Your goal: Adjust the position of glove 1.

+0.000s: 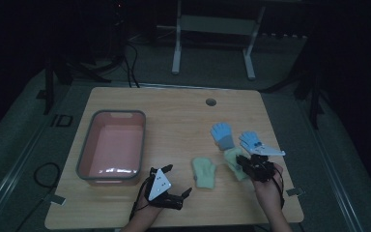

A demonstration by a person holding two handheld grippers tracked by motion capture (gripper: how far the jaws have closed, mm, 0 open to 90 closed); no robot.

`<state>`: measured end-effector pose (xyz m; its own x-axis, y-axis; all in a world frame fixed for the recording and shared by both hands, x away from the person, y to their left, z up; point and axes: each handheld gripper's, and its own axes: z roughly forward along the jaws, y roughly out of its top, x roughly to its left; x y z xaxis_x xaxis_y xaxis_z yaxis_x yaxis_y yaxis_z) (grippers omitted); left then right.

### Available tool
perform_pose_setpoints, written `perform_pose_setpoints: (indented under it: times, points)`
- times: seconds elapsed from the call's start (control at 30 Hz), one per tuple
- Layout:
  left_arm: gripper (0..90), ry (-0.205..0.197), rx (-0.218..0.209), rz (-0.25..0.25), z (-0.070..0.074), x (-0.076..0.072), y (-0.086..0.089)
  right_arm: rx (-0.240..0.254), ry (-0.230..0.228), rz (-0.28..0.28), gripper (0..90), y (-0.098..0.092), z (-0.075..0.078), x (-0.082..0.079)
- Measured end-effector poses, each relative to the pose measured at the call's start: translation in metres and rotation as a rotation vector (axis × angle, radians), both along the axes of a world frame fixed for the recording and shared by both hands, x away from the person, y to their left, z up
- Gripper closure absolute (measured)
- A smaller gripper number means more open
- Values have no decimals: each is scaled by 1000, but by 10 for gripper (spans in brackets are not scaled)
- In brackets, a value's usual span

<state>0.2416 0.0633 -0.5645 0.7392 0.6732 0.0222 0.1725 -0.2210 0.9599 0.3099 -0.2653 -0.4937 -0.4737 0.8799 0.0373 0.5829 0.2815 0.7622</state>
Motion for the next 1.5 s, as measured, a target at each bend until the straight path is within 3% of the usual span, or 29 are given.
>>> perform_pose_setpoints:
  times: [0.07,0.1,0.13,0.2,0.27,0.3,0.33,0.43,0.67,0.87,0.97,1.13,1.3,1.43,1.5]
  points:
    - [11,0,0,0,0,0,0,13,-6,-24,848,1,4,-3]
    - [11,0,0,-1,0,0,0,14,-21,-78,848,3,11,-9]
    - [11,-2,1,-2,0,0,0,14,-21,-78,848,3,11,-9]
    - [11,-1,2,-3,0,0,0,9,-36,-154,848,5,16,-19]
    - [11,-1,1,-4,0,0,0,9,-36,-154,848,5,16,-19]
    - [11,1,-2,-3,0,0,0,8,-42,-187,848,5,17,-22]
    - [11,2,-3,-3,0,0,0,27,-38,-238,848,4,14,-27]
    - [11,6,-6,-1,0,1,1,49,-23,-297,848,2,6,-32]
    - [11,1,-2,1,0,0,0,50,15,-337,847,6,-18,-36]
    - [11,2,-6,-2,0,0,1,33,55,-368,812,7,-44,-28]
    - [11,3,-6,-2,0,0,1,33,76,-361,711,5,-53,-25]
    - [11,3,-3,-3,0,0,0,43,85,-340,641,-1,-48,-23]
    - [11,1,-2,-3,0,0,0,16,61,-252,611,-9,-34,-19]
    - [11,0,-4,-2,0,0,0,24,66,-175,611,-21,-27,-14]
    - [11,1,-5,-1,0,0,1,-7,48,-140,610,-24,-24,-14]
